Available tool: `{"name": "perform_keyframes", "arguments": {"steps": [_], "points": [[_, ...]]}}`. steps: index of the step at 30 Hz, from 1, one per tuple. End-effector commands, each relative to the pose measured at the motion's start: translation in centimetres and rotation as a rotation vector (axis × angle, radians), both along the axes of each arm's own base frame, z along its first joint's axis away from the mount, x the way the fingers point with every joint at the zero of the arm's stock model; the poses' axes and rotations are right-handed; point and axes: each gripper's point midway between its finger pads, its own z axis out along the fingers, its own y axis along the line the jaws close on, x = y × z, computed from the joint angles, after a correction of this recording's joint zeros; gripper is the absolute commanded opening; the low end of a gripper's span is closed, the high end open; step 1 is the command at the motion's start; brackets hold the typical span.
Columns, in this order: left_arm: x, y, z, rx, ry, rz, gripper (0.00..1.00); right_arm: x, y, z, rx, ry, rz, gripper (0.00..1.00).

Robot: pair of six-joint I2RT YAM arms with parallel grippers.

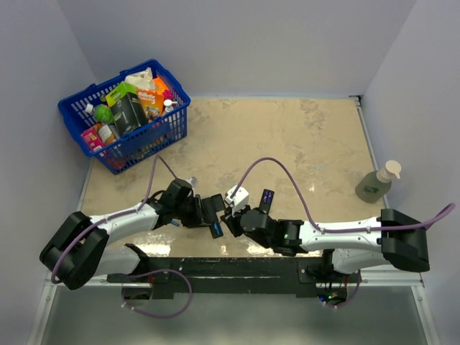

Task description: Unload the batteries from the remote control

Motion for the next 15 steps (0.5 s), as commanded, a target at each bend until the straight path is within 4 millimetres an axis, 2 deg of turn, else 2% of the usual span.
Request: {"name": "perform_keyframes", "arguments": {"steps": [1,4,9,11,15], "points": [[-0.4,-0.1,-0.6,-0.014,0.016,0.007,0.25,-0.2,0.3,-1.1,0.011,0.036,0.014,0.00],[-0.6,0.0,-0.8,-0.013,0.027,0.006,0.24,-0.3,0.0,-2.1,0.028,0.076,0.001,0.00],[-1.0,0.2,-1.0,-0.004,0.038,0.006,0.21,-0.2,-0.8,-2.2,0.116,0.128,0.001,0.00],[-1.2,0.4,-1.3,0.001,0.044,0.008,0.19,0.2,-0.9,-1.5,0.174,0.141,-0.009,0.00],[-1.4,0.6,-1.5,0.013,0.056,0.010,0.17,1.2,-2.5,-2.7,0.201,0.187,-0.058,0.00]]}}
